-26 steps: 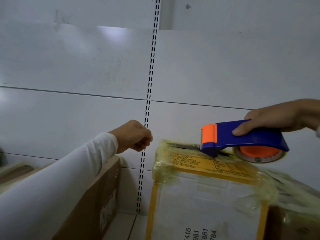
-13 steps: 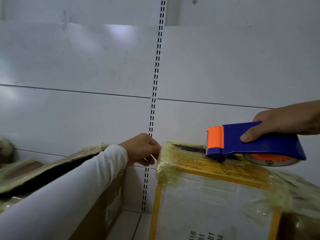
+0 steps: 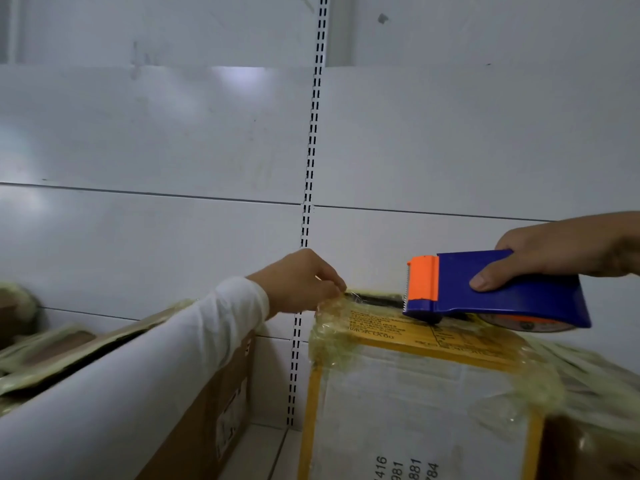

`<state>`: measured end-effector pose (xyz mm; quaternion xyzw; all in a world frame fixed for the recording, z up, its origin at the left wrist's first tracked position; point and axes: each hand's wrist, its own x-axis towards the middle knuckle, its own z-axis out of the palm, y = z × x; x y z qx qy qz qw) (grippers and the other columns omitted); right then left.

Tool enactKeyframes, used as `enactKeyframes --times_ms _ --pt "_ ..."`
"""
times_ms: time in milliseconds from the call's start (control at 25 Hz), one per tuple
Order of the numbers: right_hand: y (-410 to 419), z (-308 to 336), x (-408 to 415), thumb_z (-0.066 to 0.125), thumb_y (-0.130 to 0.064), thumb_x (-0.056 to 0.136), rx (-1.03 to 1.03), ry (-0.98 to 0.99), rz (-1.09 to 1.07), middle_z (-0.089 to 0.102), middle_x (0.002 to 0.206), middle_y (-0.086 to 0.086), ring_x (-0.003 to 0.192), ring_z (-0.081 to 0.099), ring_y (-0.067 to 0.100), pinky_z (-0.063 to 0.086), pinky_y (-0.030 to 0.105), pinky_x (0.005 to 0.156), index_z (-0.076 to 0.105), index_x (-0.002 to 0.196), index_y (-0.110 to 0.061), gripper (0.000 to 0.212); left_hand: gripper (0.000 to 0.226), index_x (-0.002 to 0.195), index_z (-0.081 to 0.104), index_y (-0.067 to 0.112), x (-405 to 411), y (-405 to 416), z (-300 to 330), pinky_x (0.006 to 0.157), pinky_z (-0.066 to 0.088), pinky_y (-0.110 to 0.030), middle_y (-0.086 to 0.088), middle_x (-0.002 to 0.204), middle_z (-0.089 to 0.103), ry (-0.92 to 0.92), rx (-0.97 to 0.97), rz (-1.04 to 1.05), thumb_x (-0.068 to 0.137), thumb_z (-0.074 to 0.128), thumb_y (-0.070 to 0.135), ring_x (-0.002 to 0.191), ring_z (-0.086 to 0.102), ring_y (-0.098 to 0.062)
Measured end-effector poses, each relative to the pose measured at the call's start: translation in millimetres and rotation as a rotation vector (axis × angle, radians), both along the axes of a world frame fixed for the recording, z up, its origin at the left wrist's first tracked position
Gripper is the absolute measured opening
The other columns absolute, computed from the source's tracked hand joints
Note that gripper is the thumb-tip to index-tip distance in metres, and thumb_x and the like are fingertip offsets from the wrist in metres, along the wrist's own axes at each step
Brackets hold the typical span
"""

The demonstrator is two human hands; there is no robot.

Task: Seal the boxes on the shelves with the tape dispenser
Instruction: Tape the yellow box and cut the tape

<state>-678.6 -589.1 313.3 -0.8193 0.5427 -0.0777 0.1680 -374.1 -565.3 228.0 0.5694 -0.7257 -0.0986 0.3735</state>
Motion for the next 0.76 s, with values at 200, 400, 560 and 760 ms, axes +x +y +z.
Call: enactKeyframes --times_ms 200,400,560,760 --pt "2.3 -4.5 1.9 0.072 -0.06 0.056 -0.007 -0.04 0.017 0.078 0.085 0.004 0.069 0.074 0.016 0.052 0.018 0.053 0.069 0.098 -0.012 0.064 0.032 0.112 0.068 0.023 -3.4 4.3 -9.2 0.089 0.042 -0.023 0.008 0.118 0.062 -0.073 -0.005 0.045 0.09 0.049 0.011 0.108 0.058 -0.012" --pt "6.8 -6.7 28.5 0.083 -0.055 0.06 0.004 -0.091 0.071 0.077 0.081 0.009 0.061 0.07 0.016 0.05 0.021 0.052 0.071 0.088 -0.009 0.055 0.032 0.108 0.069 0.014 19.3 10.8 -8.4 0.094 0.049 -0.032 0.0 0.128 0.058 0.1 0.017 0.031 0.086 0.055 -0.003 0.112 0.058 -0.014" --pt "3.5 -7.3 75.1 0.074 -0.051 0.074 0.0 -0.135 0.129 0.076 0.075 0.005 0.059 0.069 0.014 0.05 0.021 0.052 0.07 0.086 -0.011 0.042 0.033 0.109 0.068 0.016 58.8 27.5 -1.4 0.089 0.049 -0.025 -0.002 0.128 0.06 0.158 0.058 0.093 0.086 0.054 -0.004 0.112 0.059 -0.016" --pt "3.4 1.2 94.9 0.075 -0.053 0.072 -0.002 -0.081 0.11 0.078 0.082 0.006 0.067 0.072 0.018 0.053 0.025 0.057 0.07 0.097 -0.01 0.05 0.035 0.129 0.051 0.026 44.5 23.8 2.5 0.094 0.039 -0.026 -0.002 0.129 0.055 -0.187 0.128 0.091 0.095 0.045 0.017 0.118 0.05 -0.019"
